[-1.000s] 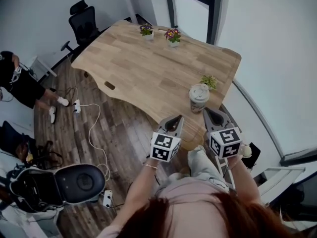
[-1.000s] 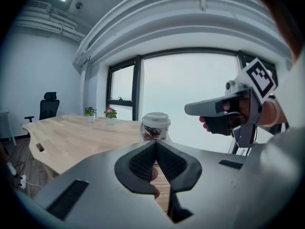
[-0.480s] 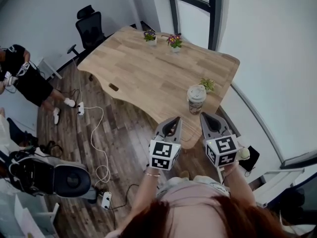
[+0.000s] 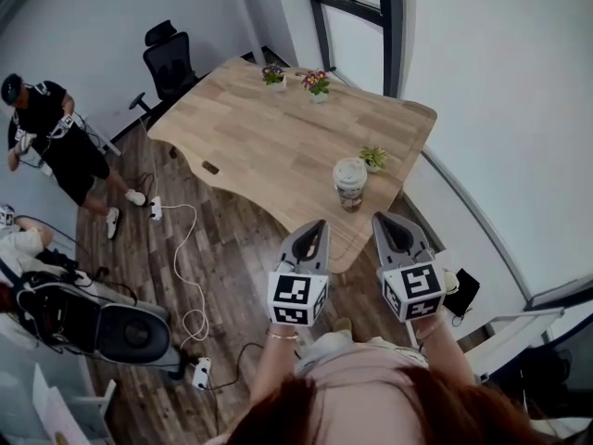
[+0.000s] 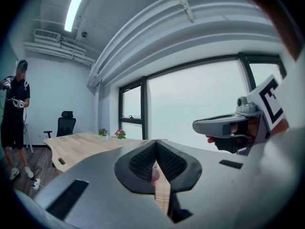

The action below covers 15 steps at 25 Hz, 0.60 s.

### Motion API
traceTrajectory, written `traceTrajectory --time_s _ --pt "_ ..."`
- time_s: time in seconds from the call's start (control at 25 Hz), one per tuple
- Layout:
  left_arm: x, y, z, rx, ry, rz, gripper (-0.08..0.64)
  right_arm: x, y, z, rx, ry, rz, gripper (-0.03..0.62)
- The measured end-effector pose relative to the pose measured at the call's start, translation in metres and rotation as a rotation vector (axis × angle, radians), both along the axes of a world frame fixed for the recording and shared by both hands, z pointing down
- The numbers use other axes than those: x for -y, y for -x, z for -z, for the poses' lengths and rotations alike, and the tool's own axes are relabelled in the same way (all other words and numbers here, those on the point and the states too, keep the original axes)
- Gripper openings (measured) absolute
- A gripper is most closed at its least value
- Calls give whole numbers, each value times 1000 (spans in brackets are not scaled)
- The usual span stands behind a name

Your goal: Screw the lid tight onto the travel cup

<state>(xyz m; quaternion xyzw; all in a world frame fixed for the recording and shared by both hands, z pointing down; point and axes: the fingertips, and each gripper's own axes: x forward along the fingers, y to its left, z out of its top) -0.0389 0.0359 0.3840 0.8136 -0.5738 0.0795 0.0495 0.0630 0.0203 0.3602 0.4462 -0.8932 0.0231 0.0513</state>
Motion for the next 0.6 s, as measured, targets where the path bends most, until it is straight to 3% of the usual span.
traceTrajectory --time_s 0.6 --pt "-56 -45 25 28 3 30 2 -49 -52 20 66 0 13 0"
